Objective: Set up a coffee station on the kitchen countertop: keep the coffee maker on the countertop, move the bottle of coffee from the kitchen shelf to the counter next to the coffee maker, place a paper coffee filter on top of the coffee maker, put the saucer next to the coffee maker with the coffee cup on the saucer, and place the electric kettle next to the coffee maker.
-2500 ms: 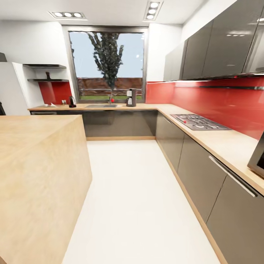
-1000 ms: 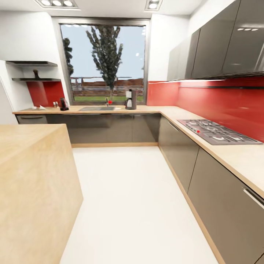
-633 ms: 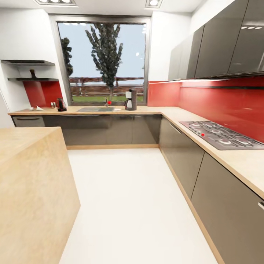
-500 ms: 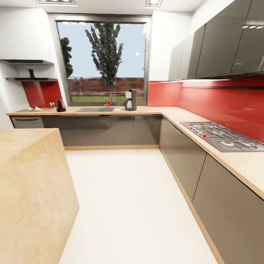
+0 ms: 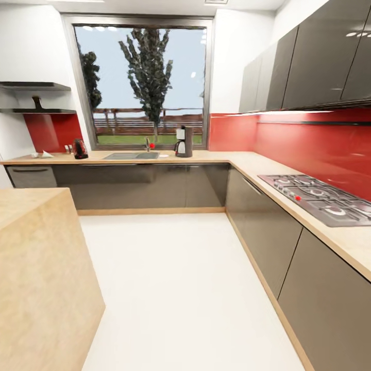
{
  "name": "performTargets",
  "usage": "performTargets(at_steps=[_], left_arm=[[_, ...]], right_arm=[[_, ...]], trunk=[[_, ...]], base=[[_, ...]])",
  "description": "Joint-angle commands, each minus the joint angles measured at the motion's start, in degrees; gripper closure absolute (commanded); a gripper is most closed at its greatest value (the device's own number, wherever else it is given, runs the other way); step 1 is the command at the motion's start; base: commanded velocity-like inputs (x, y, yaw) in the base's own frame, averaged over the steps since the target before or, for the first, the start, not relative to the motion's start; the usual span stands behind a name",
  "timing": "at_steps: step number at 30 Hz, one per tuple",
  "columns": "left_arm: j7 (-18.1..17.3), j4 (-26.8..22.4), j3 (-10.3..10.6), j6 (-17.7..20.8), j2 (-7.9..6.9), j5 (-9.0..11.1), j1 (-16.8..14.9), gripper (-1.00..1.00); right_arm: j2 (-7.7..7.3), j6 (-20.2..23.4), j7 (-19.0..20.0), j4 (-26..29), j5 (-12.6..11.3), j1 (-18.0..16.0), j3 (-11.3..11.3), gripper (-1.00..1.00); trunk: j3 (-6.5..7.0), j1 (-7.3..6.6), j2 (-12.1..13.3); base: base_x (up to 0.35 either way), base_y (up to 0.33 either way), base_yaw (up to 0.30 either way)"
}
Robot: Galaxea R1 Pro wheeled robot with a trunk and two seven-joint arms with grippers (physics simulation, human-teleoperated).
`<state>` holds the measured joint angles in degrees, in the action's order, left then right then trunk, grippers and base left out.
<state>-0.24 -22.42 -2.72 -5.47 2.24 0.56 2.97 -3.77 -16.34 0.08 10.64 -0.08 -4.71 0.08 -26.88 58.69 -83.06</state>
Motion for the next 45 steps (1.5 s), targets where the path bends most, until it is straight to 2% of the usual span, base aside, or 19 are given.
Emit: performTargets(at_steps=[1, 45], left_arm=[[-0.03, -0.08, -0.26, -0.07, 0.06, 0.06, 0.02, -1.0], [0.0, -0.08, -0.26, -0.07, 0.06, 0.06, 0.02, -1.0]], right_arm=[[-0.01, -0.19, 0.01, -0.05, -0.01, -0.02, 0.01, -1.0], [-0.01, -0.19, 0.01, 0.0, 0.13, 0.03, 0.01, -1.0]], trunk=[[-0.05, 0.04, -0.02], [-0.05, 0.04, -0.02]], base=[[0.327, 0.0, 0.0], [0.327, 0.0, 0.0]])
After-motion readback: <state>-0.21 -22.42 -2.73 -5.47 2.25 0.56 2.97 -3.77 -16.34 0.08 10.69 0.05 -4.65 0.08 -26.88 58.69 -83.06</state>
